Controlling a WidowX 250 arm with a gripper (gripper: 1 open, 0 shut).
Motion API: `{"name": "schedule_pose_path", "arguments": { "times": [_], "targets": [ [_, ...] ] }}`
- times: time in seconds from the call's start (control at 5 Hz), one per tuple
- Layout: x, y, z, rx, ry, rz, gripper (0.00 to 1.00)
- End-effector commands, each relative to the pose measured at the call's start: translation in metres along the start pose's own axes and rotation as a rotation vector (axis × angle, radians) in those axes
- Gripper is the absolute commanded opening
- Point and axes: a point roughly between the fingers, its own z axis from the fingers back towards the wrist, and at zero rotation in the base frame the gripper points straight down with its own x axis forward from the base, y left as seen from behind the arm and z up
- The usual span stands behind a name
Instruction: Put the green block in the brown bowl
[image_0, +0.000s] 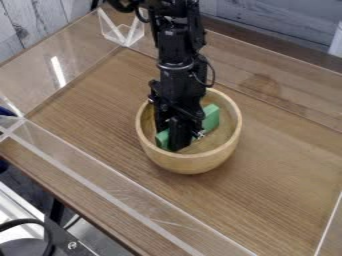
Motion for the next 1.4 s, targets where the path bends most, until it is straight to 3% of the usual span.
{"name": "schedule_pose_path", "arguments": {
  "times": [0.0,1.2],
  "targets": [
    [0.006,0.003,0.000,0.016,-0.015,-0.006,0.00],
    [0.011,0.010,-0.020,0.008,0.036,0.018,0.00]
  ]
}}
